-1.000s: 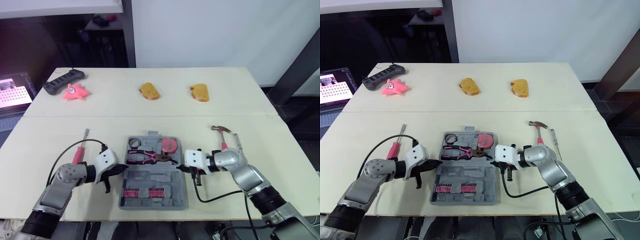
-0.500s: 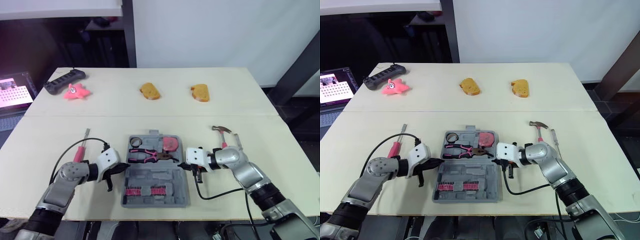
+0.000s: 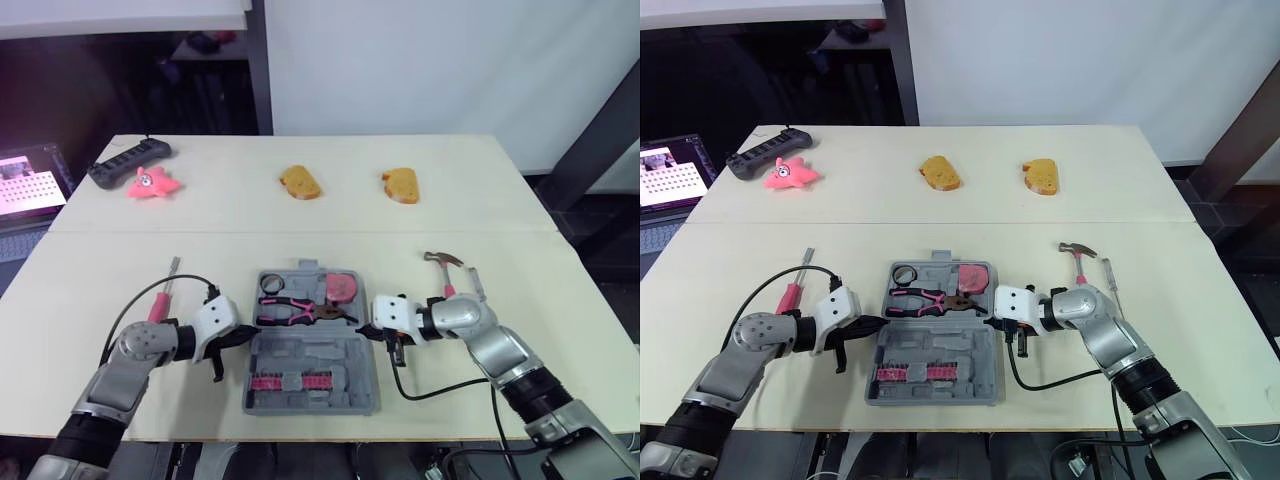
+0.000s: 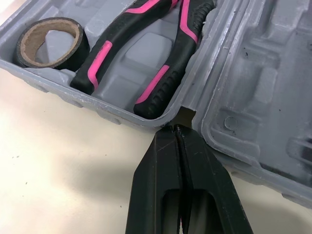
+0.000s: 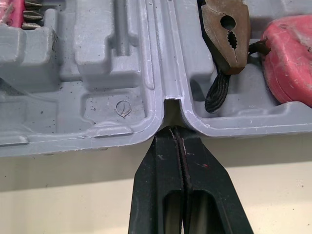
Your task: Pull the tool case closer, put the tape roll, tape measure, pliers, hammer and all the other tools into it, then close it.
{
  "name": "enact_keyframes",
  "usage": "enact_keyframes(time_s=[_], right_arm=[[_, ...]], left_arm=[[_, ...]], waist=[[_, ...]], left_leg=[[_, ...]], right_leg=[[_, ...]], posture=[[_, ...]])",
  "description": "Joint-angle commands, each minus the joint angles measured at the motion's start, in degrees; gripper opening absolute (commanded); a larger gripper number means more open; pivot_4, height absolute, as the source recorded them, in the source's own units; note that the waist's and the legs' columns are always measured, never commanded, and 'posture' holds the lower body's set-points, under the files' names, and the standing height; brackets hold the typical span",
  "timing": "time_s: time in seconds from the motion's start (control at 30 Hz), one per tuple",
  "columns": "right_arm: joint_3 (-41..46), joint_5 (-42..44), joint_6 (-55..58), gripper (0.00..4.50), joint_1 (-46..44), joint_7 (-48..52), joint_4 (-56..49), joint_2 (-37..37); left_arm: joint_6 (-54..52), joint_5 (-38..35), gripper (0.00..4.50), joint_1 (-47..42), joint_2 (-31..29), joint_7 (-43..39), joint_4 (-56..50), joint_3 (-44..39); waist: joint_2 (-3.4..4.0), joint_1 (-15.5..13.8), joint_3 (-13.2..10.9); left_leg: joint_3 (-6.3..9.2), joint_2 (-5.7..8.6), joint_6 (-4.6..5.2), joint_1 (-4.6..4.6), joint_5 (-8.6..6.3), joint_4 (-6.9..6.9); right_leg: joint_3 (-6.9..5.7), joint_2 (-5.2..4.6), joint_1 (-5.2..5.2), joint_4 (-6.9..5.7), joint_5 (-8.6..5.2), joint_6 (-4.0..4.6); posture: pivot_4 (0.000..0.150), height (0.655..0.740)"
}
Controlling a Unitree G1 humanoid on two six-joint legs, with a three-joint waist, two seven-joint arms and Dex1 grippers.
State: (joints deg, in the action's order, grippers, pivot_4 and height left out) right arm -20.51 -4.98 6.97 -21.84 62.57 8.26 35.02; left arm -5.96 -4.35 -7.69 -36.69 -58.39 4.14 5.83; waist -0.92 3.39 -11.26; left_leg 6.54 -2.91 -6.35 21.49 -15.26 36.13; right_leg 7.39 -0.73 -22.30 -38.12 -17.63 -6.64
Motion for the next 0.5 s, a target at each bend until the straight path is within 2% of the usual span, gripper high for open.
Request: enact_keyframes(time_s=[0.03, 0.17, 0.27, 0.33, 0.37, 0.4, 0.5], right_arm=[[4.2, 1.6, 0.7, 0.0, 1.7, -0.2, 0.9, 3.6], [7.5, 5.4, 0.9, 0.0, 3.4, 0.5, -0.4, 5.2], [13.4, 13.8, 5.3, 0.0, 5.8, 3.3, -4.7, 5.7], [17.9, 18.9, 6.6, 0.0, 8.0, 4.4, -7.5, 6.5], [19.8, 20.3, 6.6, 0.58, 9.0, 4.7, -8.4, 7.3], [21.1, 21.3, 6.7, 0.86, 9.8, 4.9, -9.0, 7.8], [26.9, 24.4, 6.2, 2.38, 13.9, 5.6, -8.9, 10.2]], left_arm=[[1.3, -1.7, 0.05, -0.5, -1.9, 0.1, -0.4, -2.8], [2.0, -3.5, 0.05, 0.3, -3.4, -0.2, -0.1, -5.3], [1.0, -6.9, 0.05, 2.1, -4.8, -0.4, -1.4, -9.8], [0.3, -8.9, 0.57, 4.1, -6.3, -0.5, -2.6, -13.3], [-0.1, -10.0, 0.96, 5.2, -7.0, -0.5, -3.2, -15.0], [-0.4, -10.8, 1.38, 5.9, -7.5, -0.6, -3.6, -16.2], [-0.2, -15.2, 2.99, 11.4, -11.2, -4.1, -3.3, -24.2]], waist=[[0.0, -0.2, 0.0], [0.0, -0.3, 0.0], [0.01, 0.0, 0.0], [0.02, 0.5, 0.0], [0.02, 0.6, 0.0], [0.02, 0.6, -0.1], [0.0, 0.6, -0.1]], left_leg=[[0.0, 0.0, 0.0, 0.01, 0.0, 0.0], [0.0, 0.0, 0.0, 0.02, 0.0, 0.0], [0.0, -0.01, 0.0, 0.01, 0.0, -0.06], [0.0, -0.02, 0.0, 0.03, 0.0, -0.1], [0.0, -0.02, 0.01, 0.03, 0.0, -0.11], [0.0, -0.02, 0.01, 0.03, 0.0, -0.11], [-0.01, -0.02, 0.01, 0.05, -0.01, -0.1]], right_leg=[[0.0, 0.0, 0.0, 0.0, 0.0, 0.0], [0.0, -0.01, -0.01, 0.02, -0.01, 0.0], [0.0, 0.01, -0.05, 0.01, -0.01, 0.0], [0.0, 0.01, -0.08, 0.0, -0.01, -0.01], [0.0, 0.01, -0.08, 0.0, -0.01, -0.01], [0.0, 0.01, -0.09, 0.0, -0.01, -0.01], [0.0, -0.01, -0.08, 0.03, -0.04, -0.02]], posture=[[0.15, 0.74], [0.15, 0.74], [0.15, 0.74], [0.15, 0.74], [0.15, 0.74], [0.15, 0.74], [0.15, 0.74]])
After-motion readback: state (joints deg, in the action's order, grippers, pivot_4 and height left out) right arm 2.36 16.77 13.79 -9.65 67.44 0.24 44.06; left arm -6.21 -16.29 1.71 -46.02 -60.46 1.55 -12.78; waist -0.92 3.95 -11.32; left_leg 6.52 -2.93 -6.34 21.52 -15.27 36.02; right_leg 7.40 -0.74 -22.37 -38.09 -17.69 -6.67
